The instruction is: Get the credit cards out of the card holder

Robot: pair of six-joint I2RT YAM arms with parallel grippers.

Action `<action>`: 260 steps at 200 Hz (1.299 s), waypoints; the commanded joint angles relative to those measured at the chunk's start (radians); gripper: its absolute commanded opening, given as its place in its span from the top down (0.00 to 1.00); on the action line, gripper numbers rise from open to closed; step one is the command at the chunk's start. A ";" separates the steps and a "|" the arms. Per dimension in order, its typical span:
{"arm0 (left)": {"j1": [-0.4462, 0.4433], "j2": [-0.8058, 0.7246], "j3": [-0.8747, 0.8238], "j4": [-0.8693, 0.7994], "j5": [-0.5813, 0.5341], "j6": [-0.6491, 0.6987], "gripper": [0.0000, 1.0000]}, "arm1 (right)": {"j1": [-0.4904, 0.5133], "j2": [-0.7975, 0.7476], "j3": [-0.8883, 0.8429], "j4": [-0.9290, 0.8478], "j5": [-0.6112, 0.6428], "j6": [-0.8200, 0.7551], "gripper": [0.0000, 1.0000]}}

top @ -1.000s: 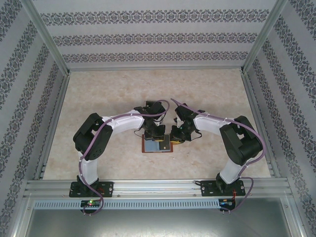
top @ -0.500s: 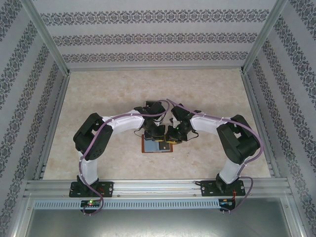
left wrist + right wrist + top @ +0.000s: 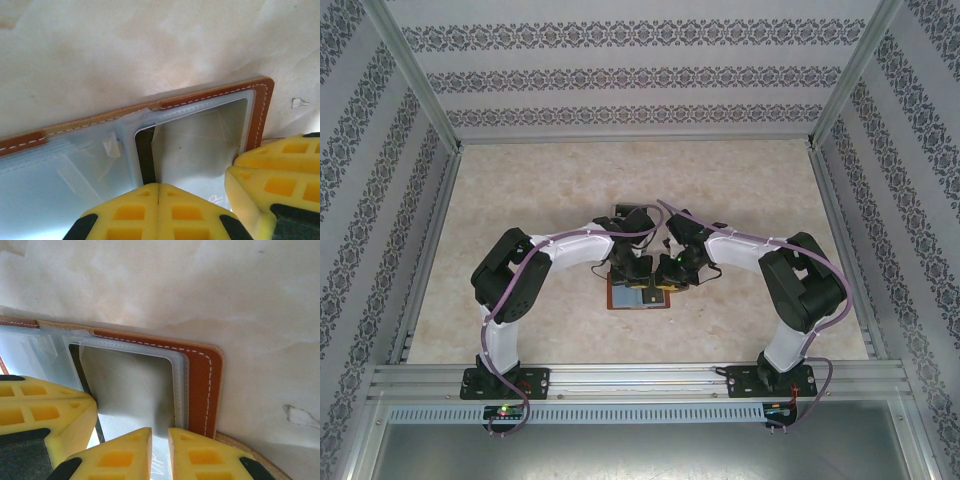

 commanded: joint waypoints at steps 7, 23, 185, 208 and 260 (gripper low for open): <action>-0.005 0.022 0.009 -0.087 -0.059 0.026 0.97 | 0.001 0.013 0.006 -0.041 0.036 -0.015 0.80; -0.006 0.022 0.009 -0.099 -0.069 0.031 0.97 | -0.002 -0.002 0.006 -0.047 0.041 -0.013 0.78; -0.005 0.023 0.016 -0.168 -0.128 0.067 0.97 | -0.012 0.026 -0.009 -0.071 0.077 -0.027 0.77; -0.005 0.022 0.023 -0.186 -0.144 0.073 0.97 | -0.010 0.028 -0.007 -0.077 0.083 -0.029 0.77; -0.011 0.014 0.038 -0.192 -0.150 0.078 0.97 | -0.006 -0.059 0.010 -0.069 0.073 -0.002 0.77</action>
